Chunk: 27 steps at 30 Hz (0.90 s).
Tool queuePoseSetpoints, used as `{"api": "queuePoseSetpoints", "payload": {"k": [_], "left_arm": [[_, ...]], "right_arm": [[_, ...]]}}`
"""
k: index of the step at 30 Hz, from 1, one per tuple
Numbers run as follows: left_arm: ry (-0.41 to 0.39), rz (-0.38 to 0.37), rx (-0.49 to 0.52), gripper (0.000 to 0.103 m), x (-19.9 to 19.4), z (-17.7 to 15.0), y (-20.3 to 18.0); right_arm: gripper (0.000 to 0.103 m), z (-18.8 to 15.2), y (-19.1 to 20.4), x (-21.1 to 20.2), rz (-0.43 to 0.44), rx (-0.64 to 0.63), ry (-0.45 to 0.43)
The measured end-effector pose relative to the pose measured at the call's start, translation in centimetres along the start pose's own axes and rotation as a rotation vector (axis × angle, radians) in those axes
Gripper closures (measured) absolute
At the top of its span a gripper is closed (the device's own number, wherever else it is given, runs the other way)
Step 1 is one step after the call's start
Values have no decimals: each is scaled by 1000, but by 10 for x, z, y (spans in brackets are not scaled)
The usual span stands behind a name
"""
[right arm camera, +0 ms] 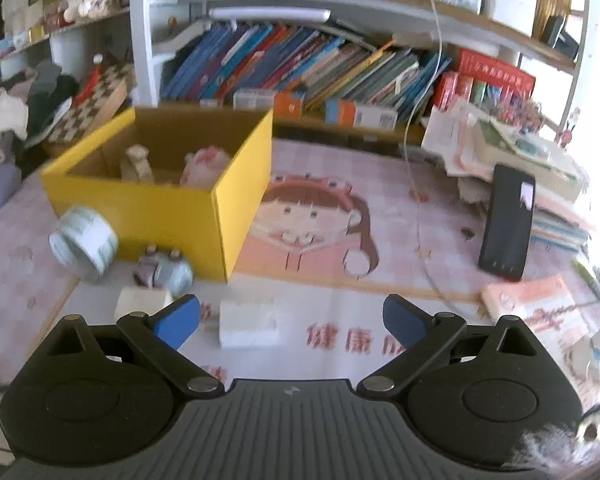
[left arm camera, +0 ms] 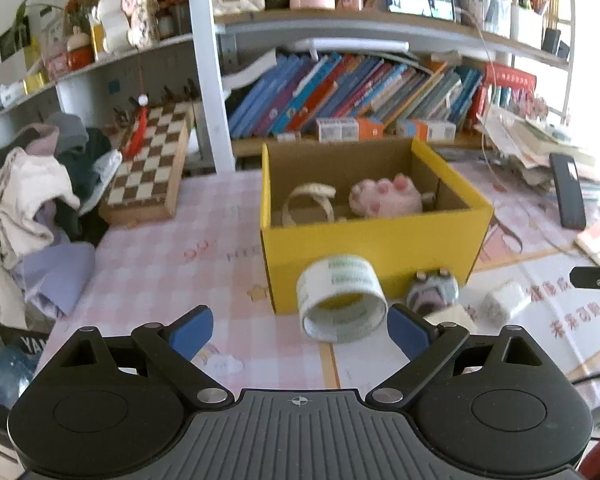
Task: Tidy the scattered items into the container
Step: 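Lift both open grippers out of the yellow box and back over the table, then move the left gripper toward the white block while the right gripper approaches the large white charger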
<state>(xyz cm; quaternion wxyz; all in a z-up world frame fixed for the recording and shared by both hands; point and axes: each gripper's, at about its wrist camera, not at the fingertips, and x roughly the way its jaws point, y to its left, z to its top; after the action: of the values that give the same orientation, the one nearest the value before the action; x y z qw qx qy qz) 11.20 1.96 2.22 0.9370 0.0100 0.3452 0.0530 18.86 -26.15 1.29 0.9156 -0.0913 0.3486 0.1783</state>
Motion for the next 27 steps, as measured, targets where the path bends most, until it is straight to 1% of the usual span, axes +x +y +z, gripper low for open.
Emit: {"api": "queuePoseSetpoints", "payload": {"k": [5,9,12,15,18,23,27], "left_arm": [[41,-12,8,7,6,-11,-5],[62,-47,-15,7,9,-17,-9],[80,-72,-14,7,13,-22,-16],[110,-91,2,7,19,-29,-26],[130,-96,48,7,24,-35,-37],[126,-107,89,7,26,-35,-44],[126,-110,104,7,30,-34,-48]], "right_arm": [[4,-15,13,8,11,-23,48],[4,-22,22,14,30,-25,75],[4,-26,30,19,41,-45,93],[4,-29,38,24,52,-78,111],[4,-32,46,28,62,-112,129],[4,-36,55,36,71,-154,154],[4,-35,54,39,63,-160,148]]}}
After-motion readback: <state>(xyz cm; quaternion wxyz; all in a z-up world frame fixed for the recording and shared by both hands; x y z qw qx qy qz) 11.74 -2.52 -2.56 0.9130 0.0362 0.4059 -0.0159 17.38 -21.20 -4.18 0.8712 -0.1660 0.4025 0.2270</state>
